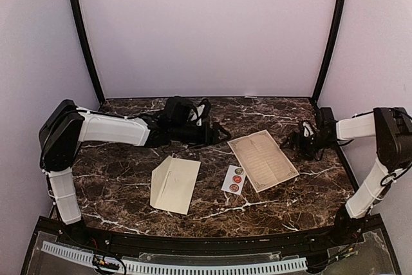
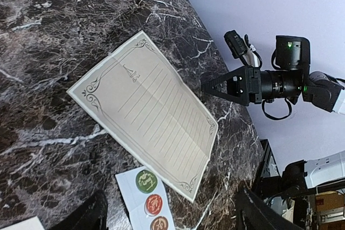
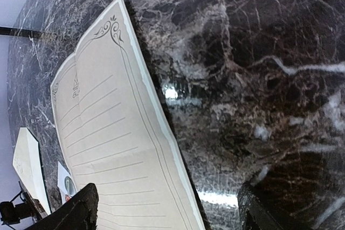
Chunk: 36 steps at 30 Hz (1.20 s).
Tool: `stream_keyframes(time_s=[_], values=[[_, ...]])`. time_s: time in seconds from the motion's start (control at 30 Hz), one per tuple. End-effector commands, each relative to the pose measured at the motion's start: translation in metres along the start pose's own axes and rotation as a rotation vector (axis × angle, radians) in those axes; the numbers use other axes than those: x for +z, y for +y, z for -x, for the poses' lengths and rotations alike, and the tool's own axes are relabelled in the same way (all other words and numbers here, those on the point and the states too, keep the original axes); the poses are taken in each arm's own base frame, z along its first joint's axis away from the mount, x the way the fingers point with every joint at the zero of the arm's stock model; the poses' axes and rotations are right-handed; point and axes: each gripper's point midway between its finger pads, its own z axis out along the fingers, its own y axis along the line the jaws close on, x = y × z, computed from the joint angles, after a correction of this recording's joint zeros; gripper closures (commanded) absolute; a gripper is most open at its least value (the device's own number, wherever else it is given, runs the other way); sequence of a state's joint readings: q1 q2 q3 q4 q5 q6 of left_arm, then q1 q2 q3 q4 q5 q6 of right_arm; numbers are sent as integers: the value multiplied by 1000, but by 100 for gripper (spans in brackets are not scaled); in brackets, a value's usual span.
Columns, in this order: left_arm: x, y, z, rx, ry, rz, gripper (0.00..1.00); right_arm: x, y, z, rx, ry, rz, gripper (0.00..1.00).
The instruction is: Place the letter into the envelope and seal it
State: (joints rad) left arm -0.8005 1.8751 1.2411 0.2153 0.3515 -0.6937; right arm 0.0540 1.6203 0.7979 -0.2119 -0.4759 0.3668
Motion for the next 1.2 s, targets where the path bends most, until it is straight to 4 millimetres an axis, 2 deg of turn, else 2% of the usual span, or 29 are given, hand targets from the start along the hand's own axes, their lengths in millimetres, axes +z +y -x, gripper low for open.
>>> stream_keyframes(time_s=[0.0,0.1,0.13,0.2,0.47,0.83,1.17], values=[[21,-20,8,-32,-13,-93,20,7,14,18,-72,-17,90,15],[43,-7,-5,-69,22,-88,20,14,15,17,-71,2,113,16],[46,-9,-5,-70,27,-96,20,17,14,16,-68,10,120,16],[62,4,-15,-90,55,-82,20,22,15,11,-66,35,139,17],[97,21,-25,-49,106,-80,20,37,12,-8,-67,110,154,18],[115,41,-47,-93,164,-73,20,45,25,-19,-89,175,198,19],[119,46,-53,-100,174,-74,20,44,40,-22,-93,194,276,19]])
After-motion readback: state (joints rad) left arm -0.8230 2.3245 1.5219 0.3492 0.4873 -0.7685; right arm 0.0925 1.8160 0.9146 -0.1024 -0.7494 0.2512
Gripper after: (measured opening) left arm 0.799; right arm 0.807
